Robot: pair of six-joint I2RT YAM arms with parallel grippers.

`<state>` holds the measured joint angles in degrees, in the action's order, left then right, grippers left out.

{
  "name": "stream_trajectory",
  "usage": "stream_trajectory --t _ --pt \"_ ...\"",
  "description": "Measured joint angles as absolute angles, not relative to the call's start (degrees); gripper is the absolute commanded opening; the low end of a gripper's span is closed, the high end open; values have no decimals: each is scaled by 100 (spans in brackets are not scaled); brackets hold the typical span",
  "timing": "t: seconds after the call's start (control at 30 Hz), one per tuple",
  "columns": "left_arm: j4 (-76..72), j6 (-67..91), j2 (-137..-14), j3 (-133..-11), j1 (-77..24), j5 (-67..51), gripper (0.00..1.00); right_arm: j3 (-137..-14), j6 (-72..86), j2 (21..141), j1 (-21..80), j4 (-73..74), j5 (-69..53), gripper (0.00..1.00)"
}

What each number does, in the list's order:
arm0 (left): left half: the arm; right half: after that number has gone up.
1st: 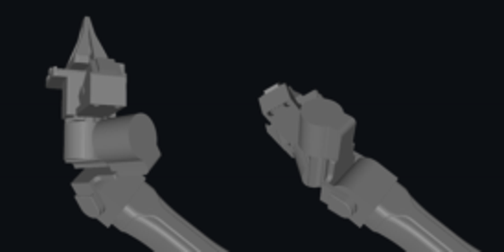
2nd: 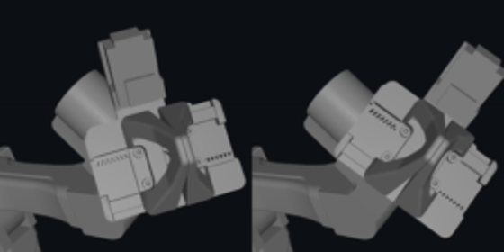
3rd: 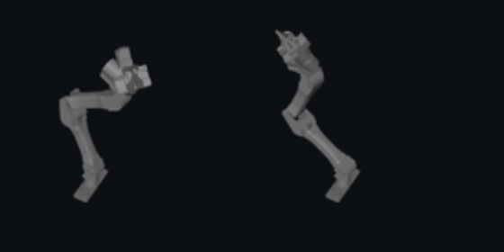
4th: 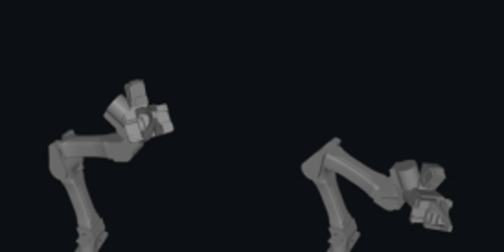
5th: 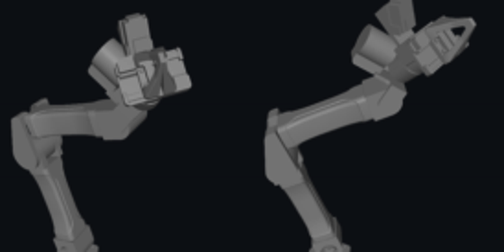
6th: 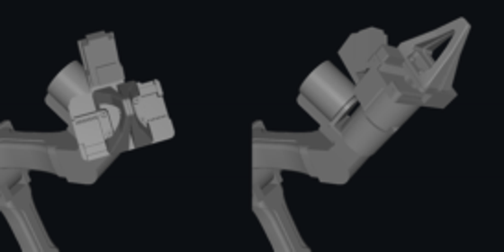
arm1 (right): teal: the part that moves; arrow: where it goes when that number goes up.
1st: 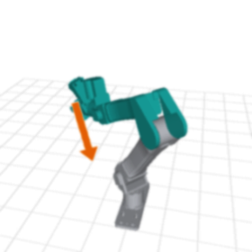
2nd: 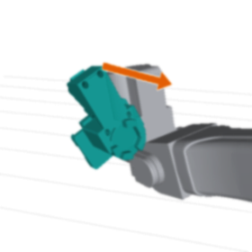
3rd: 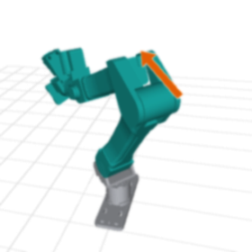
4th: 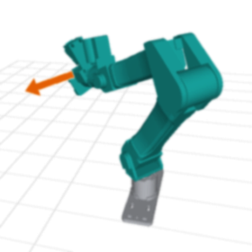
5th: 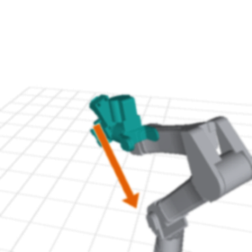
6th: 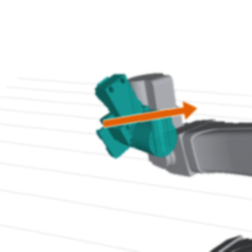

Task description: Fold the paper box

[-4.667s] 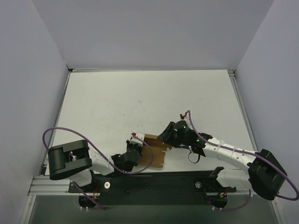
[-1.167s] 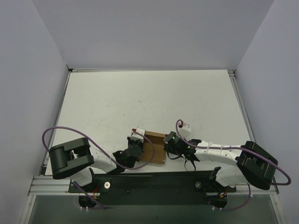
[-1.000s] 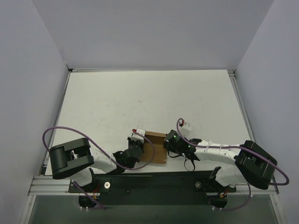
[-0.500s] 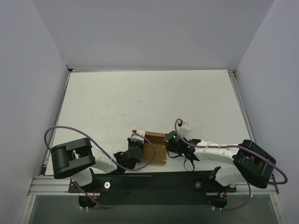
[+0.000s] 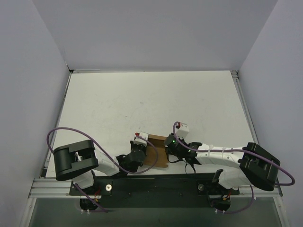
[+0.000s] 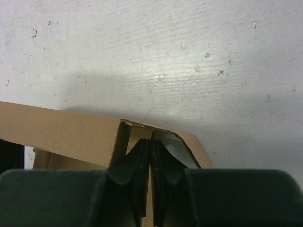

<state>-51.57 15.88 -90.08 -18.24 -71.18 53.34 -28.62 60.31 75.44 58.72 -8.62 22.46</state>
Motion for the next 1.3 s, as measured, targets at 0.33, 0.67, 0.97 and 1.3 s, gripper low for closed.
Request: stream_trajectory --t 0.33,0.67,0.97,1.3 --pt "-5172 1588 -9045 -1824 -7148 5365 0 -2891 6012 7717 5892 -1055 2126 5" --pt "-5172 1586 -9045 -1824 -7157 5371 0 -2980 6090 7946 5892 -1142 2005 8" --pt "-5166 1588 -9045 -1852 -7133 5253 0 -3162 5957 7487 6276 -456 2165 54" --pt "-5026 1575 -8969 -1872 -6930 5113 0 -3162 5671 5369 6775 429 2248 47"
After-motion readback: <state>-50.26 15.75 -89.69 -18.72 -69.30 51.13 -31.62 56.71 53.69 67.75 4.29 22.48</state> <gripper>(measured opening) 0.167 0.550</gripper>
